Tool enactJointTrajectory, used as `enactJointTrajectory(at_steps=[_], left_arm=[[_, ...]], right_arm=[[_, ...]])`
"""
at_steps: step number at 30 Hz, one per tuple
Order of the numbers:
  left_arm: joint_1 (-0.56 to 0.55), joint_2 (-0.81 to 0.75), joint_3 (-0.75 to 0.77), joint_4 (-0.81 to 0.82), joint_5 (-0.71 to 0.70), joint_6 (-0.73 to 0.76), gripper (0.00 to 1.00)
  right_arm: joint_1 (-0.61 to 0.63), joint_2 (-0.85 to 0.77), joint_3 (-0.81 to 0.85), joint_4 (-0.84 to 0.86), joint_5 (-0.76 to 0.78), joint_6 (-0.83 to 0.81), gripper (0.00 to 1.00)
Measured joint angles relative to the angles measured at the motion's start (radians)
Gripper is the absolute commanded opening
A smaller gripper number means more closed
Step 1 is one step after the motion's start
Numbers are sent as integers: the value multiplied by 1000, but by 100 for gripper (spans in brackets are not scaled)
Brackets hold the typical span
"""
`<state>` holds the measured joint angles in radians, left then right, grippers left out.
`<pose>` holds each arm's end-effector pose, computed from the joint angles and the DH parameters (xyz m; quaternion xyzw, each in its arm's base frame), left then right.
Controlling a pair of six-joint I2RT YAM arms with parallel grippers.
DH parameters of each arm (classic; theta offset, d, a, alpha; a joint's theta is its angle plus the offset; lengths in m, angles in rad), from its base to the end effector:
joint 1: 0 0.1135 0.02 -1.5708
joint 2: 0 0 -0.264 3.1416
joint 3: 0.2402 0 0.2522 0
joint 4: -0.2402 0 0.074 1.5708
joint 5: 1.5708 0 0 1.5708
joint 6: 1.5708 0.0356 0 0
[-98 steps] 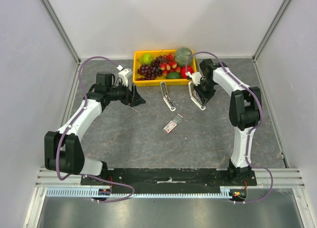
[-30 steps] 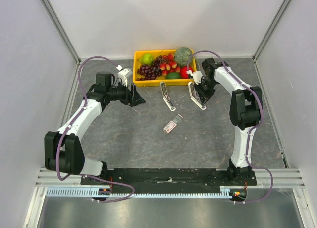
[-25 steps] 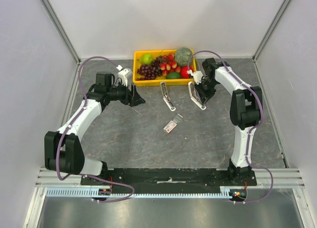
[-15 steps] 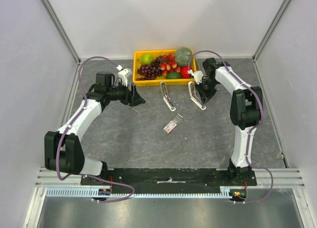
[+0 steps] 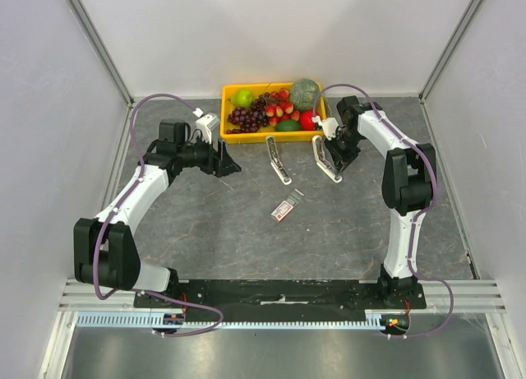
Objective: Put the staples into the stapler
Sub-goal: Install the staple into the stapler.
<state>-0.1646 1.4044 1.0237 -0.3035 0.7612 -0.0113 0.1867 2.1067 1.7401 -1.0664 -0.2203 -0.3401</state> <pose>0.2952 -0.0739 0.2755 0.2231 0.8240 -0.3693 0.3672 0.4112 0.0856 0.2010 -0.2655 0.9554 0.1041 0.0766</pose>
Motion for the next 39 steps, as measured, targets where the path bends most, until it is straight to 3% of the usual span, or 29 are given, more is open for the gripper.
enactJointTrajectory(at_steps=[39], left_arm=[[0,1,0,0,0,0,76]], right_arm=[[23,0,-8,0,20,0,4]])
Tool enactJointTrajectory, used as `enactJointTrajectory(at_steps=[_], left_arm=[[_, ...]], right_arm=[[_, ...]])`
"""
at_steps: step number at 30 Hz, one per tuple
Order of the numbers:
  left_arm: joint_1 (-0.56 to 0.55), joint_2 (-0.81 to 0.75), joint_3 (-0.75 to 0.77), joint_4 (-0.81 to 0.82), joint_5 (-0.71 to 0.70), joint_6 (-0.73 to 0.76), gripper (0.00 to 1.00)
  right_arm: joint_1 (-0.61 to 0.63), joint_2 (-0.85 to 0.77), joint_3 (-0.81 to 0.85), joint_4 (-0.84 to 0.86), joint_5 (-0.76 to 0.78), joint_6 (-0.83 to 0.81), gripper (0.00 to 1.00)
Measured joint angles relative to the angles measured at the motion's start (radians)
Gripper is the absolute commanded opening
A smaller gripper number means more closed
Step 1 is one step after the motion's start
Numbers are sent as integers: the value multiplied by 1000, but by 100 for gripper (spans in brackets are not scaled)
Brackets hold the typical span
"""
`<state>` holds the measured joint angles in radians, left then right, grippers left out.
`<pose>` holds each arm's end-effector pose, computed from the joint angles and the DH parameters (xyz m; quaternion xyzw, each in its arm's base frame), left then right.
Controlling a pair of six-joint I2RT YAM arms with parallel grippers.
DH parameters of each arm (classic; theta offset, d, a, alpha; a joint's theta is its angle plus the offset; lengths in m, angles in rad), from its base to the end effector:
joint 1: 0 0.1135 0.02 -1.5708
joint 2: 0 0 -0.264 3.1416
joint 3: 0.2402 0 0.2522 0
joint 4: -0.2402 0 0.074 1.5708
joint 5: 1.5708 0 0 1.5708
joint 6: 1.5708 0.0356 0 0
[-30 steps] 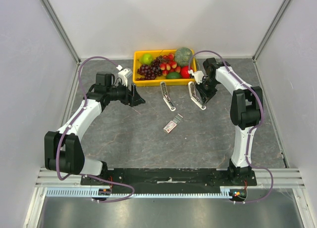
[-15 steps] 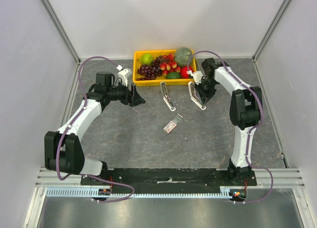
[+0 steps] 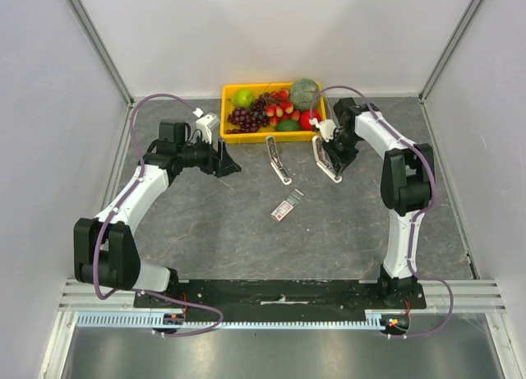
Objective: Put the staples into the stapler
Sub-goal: Install the staple into the stapler.
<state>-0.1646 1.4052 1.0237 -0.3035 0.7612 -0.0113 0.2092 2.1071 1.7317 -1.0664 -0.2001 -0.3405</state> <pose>0.2953 -0.0739 0.2752 0.2230 0.8242 -0.3693 0.3669 0.4082 0.0939 0.1985 -0.2757 0.9539 0.0952 0.0705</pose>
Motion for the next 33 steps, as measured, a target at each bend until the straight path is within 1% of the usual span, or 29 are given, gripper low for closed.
enactJointTrajectory(at_steps=[14,33], left_arm=[[0,0,0,0,0,0,76],[0,0,0,0,0,0,76]], right_arm=[[10,0,-7,3,16,0,4],[-5,-1,-7,4,-2,1,3]])
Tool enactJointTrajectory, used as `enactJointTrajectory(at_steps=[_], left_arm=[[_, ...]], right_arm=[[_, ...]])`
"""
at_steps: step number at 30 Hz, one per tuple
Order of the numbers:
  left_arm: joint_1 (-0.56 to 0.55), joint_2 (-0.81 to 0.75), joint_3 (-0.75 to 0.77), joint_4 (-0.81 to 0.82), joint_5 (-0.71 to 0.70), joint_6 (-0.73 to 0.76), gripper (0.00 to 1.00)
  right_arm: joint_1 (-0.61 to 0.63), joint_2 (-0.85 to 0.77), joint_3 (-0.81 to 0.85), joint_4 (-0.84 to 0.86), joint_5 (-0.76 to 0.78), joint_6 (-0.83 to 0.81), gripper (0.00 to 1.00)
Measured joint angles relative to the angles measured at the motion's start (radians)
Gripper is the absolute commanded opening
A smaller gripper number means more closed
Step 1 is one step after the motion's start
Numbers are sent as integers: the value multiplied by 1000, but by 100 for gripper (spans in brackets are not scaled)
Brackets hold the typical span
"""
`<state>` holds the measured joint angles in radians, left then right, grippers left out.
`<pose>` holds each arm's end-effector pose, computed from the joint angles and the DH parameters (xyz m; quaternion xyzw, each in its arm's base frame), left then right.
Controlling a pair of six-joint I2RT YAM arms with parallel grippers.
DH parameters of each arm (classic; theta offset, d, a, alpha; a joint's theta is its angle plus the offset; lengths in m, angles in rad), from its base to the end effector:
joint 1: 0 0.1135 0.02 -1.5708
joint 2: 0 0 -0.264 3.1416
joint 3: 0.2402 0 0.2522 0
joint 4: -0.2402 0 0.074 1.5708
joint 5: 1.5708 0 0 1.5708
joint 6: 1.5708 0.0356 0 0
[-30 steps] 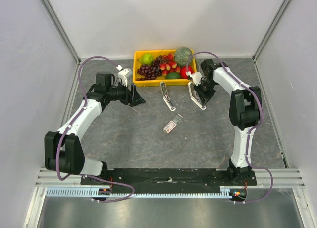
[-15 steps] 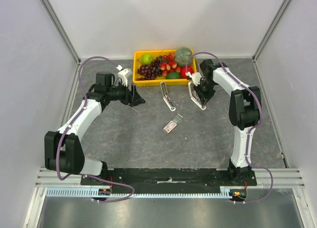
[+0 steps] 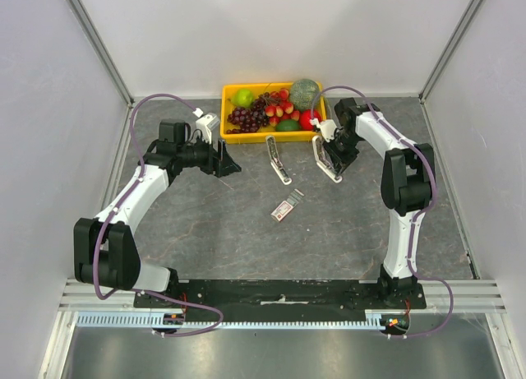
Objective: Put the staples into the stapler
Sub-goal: Install the staple into the stapler.
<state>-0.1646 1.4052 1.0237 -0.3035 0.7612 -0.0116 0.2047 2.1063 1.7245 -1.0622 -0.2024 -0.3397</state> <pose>0.2953 -0.0739 0.2752 0.2229 0.8242 -0.3693 0.3668 0.4080 0.0920 0.1970 -0.2731 0.9546 0.0963 0.0697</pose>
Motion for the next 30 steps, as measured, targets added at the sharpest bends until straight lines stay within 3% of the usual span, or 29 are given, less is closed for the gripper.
enactJointTrajectory(at_steps=[30], left_arm=[[0,0,0,0,0,0,76]], right_arm=[[-25,0,0,0,-42,4,3]])
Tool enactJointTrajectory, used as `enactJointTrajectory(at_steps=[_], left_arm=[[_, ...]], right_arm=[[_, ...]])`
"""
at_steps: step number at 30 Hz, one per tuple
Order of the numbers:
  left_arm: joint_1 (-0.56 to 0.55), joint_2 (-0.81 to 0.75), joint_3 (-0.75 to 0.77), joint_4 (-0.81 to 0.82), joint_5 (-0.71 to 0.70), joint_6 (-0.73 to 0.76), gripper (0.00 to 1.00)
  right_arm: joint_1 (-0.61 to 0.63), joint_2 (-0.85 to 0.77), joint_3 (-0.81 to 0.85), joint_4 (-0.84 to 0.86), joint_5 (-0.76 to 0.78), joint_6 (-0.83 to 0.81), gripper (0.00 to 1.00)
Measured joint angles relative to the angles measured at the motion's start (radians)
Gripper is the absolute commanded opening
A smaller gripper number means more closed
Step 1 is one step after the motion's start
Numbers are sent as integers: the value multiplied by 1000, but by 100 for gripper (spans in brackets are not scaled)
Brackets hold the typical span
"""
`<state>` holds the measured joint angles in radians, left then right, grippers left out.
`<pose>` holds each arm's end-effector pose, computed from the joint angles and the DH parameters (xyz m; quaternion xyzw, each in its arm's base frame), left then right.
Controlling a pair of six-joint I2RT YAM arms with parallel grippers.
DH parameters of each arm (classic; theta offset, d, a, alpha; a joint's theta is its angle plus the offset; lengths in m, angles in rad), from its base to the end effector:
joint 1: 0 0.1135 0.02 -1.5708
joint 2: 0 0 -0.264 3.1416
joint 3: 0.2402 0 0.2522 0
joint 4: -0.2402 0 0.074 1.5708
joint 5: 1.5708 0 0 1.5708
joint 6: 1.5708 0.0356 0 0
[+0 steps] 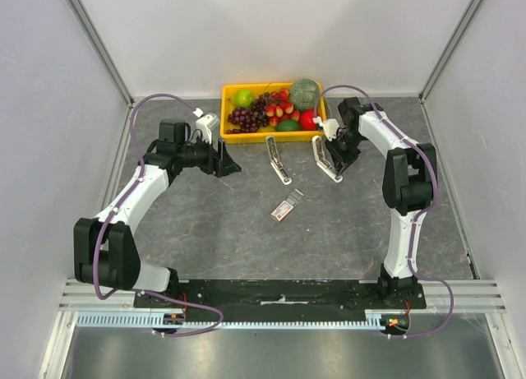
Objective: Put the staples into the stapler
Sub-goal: Install the staple into the stapler.
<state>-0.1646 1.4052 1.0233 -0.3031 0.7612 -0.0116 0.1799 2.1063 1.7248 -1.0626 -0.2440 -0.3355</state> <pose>0.2953 -0.0739 0.2751 0.2229 0.8242 -0.3693 0.3668 0.4098 0.0833 0.1974 -0.2599 0.9559 0.1162 0.0721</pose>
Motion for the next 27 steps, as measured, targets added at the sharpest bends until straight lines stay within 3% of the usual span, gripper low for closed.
enactJointTrajectory(at_steps=[27], left_arm=[[0,0,0,0,0,0,76]], right_arm=[[-12,0,0,0,13,3,5]])
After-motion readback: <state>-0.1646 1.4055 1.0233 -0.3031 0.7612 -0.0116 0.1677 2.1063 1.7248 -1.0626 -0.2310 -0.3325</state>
